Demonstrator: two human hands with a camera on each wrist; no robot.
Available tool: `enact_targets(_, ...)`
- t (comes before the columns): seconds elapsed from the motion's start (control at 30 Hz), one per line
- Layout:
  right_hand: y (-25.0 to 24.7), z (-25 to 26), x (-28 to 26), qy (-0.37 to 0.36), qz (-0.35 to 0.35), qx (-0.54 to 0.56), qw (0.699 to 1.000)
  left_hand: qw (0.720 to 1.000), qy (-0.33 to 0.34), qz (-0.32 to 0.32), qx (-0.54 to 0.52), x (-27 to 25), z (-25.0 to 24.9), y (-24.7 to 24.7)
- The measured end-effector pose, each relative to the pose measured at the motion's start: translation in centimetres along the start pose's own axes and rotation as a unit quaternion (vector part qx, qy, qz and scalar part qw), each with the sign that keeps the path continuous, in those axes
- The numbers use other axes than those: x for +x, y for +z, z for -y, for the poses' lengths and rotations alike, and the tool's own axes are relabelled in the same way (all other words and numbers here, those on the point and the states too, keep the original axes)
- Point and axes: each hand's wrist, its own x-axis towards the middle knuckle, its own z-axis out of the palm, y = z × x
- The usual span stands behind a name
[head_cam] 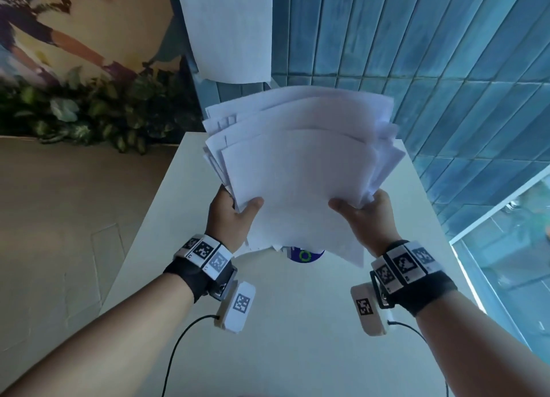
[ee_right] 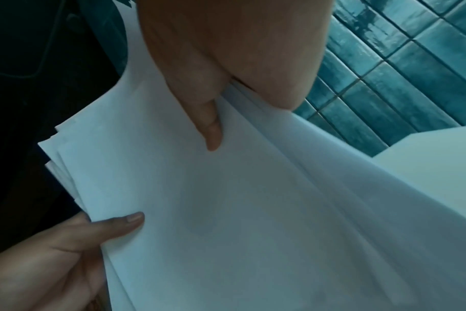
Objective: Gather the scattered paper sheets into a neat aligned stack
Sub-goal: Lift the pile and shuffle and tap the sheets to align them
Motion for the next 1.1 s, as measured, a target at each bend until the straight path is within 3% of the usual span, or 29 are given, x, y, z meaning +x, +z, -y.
enact_targets(0.2, -1.0, -0.5, 0.2, 0.013, -0.028, 0.053, 0.998, 0.999, 0.043, -0.007, -0.022, -0.1, -1.7, 0.7)
enact_targets(0.37, -1.7, -1.0, 0.9, 0.029, -0.027, 0.074, 0.996, 0.995, 0.094, 0.009, 0.023, 1.6, -2.9, 0.7)
enact_targets(0.57, -1.8, -2.0, 0.6, -0.003, 0.017, 0.039, 0.999, 0.995, 0.051, 0.058, 0.058, 1.6, -1.0, 0.9)
enact_targets(0.77, -0.7, -2.6, 1.1, 0.005, -0.003, 0.044, 0.999, 0.998, 0.041, 0.033, 0.028, 1.0, -0.9, 1.8)
enact_targets(1.0, -0.9, -2.0, 2.1, 0.042, -0.042, 0.159, 0.986, 0.997, 0.056, 0.012, -0.049, 2.1, -1.9, 1.1)
enact_targets(1.1, -1.6, -0.4, 2.9, 0.031, -0.038, 0.217, 0.975, 0.993, 0.007, 0.083, -0.081, 2.6, -1.5, 0.5)
